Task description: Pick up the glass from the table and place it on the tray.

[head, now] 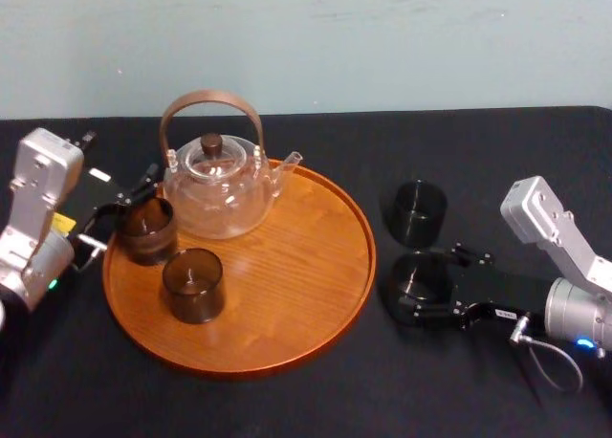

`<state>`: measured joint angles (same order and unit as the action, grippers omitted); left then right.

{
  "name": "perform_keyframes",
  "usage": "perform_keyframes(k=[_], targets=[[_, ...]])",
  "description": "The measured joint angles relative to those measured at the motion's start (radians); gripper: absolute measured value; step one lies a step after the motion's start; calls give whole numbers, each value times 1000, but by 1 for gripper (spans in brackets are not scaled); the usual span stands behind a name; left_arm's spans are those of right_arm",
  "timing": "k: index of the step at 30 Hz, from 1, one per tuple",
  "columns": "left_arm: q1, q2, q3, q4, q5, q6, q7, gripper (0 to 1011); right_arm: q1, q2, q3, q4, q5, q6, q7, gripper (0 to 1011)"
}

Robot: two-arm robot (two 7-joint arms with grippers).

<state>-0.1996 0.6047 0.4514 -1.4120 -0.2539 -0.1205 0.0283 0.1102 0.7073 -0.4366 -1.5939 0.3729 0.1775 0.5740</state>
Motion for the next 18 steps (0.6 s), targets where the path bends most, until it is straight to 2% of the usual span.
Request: perform_keyframes(k=[10, 14, 18], targets=[[0, 0, 0, 0, 0, 0, 0, 1001, -1, 1, 2, 0, 1, -1, 1, 1002], [0, 0, 0, 0, 0, 0, 0, 1001, -2, 1, 2, -1, 3, -2, 2, 926], [0, 0, 0, 0, 0, 0, 0, 1001, -2, 2, 3, -1, 4, -2, 2, 898]])
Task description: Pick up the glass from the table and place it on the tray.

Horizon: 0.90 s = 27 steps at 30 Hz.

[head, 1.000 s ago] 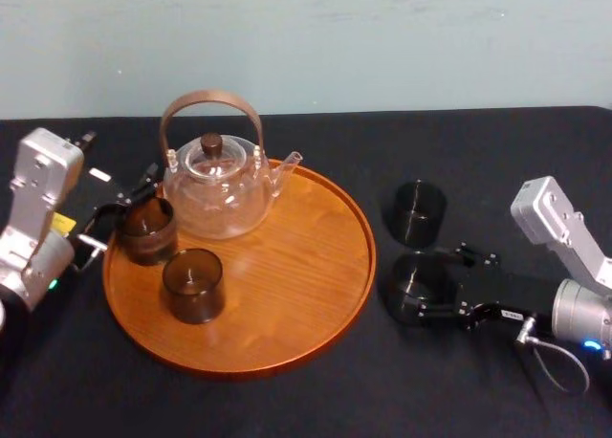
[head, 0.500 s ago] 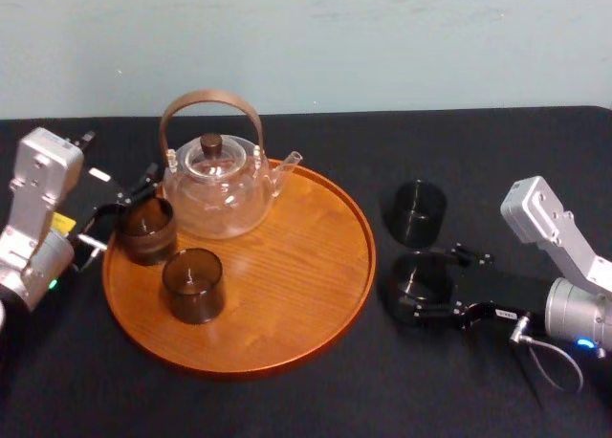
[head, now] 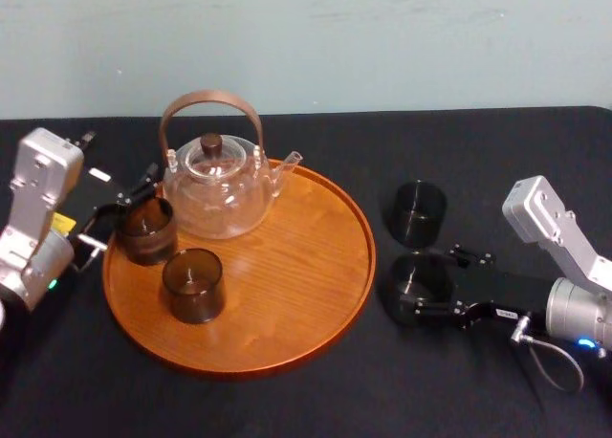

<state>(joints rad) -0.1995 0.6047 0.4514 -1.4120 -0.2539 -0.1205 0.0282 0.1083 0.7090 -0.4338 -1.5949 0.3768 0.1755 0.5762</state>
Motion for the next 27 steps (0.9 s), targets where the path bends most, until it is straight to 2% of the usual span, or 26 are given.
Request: perform_keyframes(k=[17, 27], targets=[[0, 0, 0, 0, 0, 0, 0, 1001, -1, 1, 2, -1, 4, -2, 2, 898], [0, 0, 0, 0, 0, 0, 0, 1001, -3, 13, 27, -22, 30, -35, 14, 898]])
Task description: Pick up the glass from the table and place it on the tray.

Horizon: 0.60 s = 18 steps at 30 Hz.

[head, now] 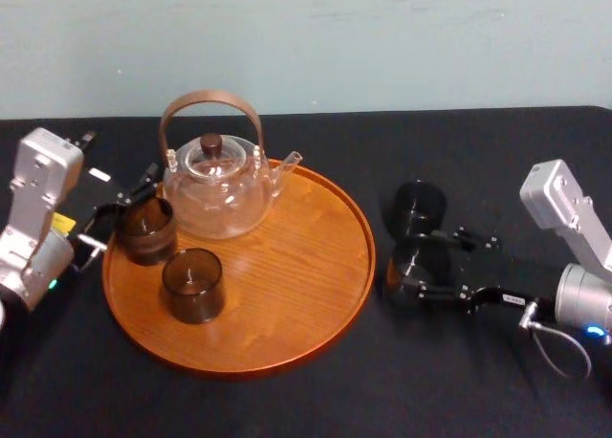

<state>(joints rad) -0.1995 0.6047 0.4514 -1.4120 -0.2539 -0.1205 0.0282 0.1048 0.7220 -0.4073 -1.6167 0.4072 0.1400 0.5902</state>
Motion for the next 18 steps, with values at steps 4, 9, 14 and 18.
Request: perform_keyframes(k=[4, 9, 14, 18], targets=[[0, 0, 0, 0, 0, 0, 0, 1001, 15, 7, 2, -16, 5, -10, 13, 898], [0, 0, 0, 0, 0, 0, 0, 1001, 44, 8, -4, -25, 5, -19, 30, 898], [0, 0, 0, 0, 0, 0, 0, 1001, 91, -6, -28, -20, -1, -30, 50, 898], [0, 0, 0, 0, 0, 0, 0, 1001, 125, -26, -52, -11, -10, -38, 61, 898]])
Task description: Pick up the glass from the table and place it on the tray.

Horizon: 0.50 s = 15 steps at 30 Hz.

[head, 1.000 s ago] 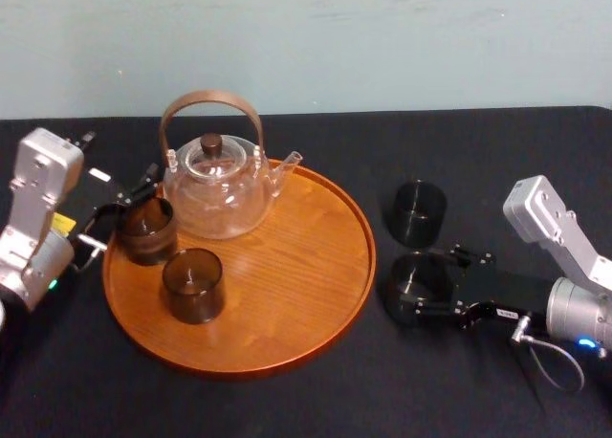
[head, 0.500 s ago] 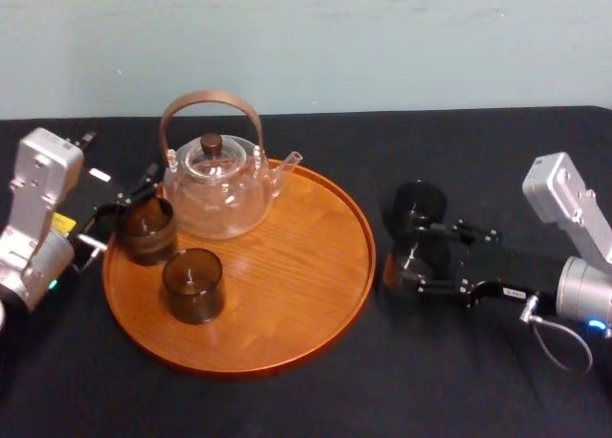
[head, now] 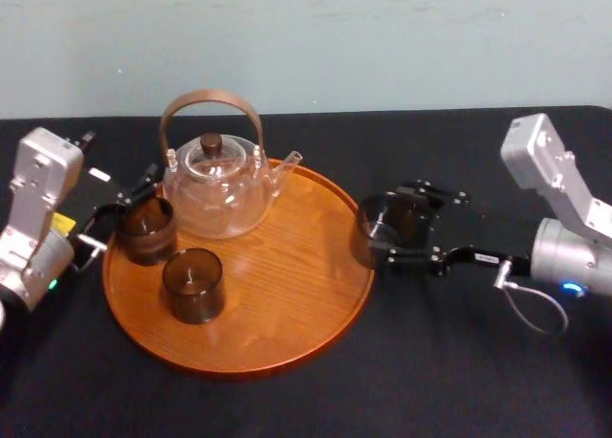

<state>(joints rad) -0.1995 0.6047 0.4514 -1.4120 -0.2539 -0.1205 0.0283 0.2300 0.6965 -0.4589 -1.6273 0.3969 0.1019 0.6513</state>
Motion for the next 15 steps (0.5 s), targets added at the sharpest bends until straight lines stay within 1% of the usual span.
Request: perform_keyframes(k=[2, 4, 6, 7, 8, 11, 14, 15], targets=[[0, 0, 0, 0, 0, 0, 0, 1001, 14, -10, -11, 4, -4, -4, 4, 898], [0, 0, 0, 0, 0, 0, 0, 1001, 40, -33, -35, 15, -11, -10, 12, 898], [0, 0, 0, 0, 0, 0, 0, 1001, 53, -44, -46, 22, -13, -12, 16, 898], [0, 0, 0, 0, 0, 0, 0, 1001, 65, -56, -60, 30, -16, -14, 21, 898], [0, 0, 0, 0, 0, 0, 0, 1001, 65, -56, -60, 30, -16, -14, 21, 898], [0, 0, 0, 0, 0, 0, 0, 1001, 93, -83, -88, 51, -23, -17, 27, 898], [0, 0, 0, 0, 0, 0, 0, 1001, 107, -98, -103, 65, -27, -18, 29, 898], [0, 0, 0, 0, 0, 0, 0, 1001, 117, -110, -113, 76, -29, -20, 30, 898]])
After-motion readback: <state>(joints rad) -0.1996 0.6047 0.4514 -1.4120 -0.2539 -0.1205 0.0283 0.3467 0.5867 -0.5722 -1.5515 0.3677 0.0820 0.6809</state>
